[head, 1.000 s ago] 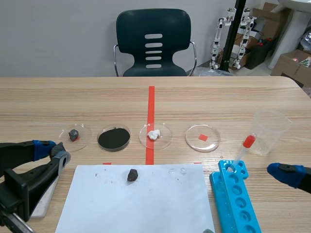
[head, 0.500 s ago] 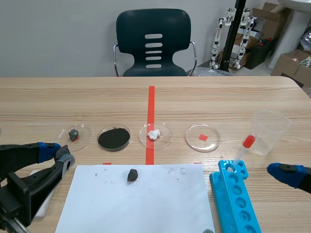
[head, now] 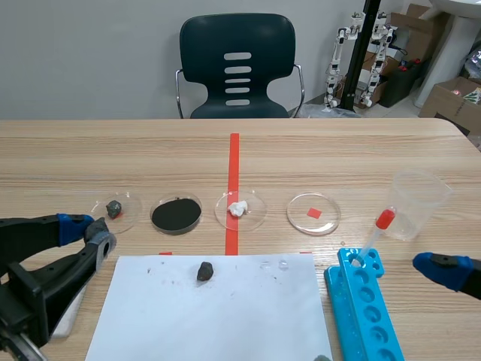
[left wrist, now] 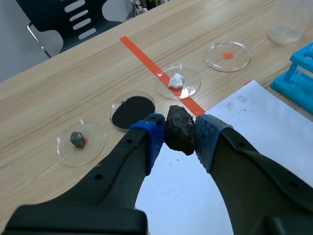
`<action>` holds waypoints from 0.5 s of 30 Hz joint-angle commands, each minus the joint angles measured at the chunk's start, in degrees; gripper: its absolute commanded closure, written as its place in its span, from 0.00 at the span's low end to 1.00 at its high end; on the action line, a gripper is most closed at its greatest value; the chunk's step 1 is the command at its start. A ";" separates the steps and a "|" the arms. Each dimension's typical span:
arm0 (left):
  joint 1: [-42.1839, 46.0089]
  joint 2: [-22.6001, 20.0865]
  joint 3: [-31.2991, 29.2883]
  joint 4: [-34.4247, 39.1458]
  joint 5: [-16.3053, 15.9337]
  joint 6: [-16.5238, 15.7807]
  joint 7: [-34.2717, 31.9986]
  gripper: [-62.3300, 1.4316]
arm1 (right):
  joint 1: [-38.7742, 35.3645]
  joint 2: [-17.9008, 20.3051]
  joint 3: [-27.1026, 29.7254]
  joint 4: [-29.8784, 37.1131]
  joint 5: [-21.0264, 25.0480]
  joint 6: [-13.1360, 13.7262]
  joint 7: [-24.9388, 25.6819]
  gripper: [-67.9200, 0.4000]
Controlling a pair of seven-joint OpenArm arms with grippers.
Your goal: Rub the mineral on the streak plate below the first streak
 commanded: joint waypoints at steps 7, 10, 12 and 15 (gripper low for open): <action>-0.28 0.15 -0.15 0.68 -0.39 -0.13 -0.92 0.82 | 0.22 0.26 0.15 0.66 0.66 -0.02 1.05 0.00; -0.31 0.15 -0.15 0.68 -0.39 -0.13 -0.94 0.82 | 0.22 0.26 0.15 0.66 0.66 -0.02 1.05 0.00; -0.31 0.15 -0.15 0.68 -0.39 -0.11 -0.94 0.82 | 0.22 0.26 0.15 0.66 0.66 -0.02 1.05 0.00; -0.31 0.15 -0.15 0.68 -0.39 -0.11 -0.94 0.82 | 0.22 0.26 0.15 0.66 0.66 -0.02 1.05 0.00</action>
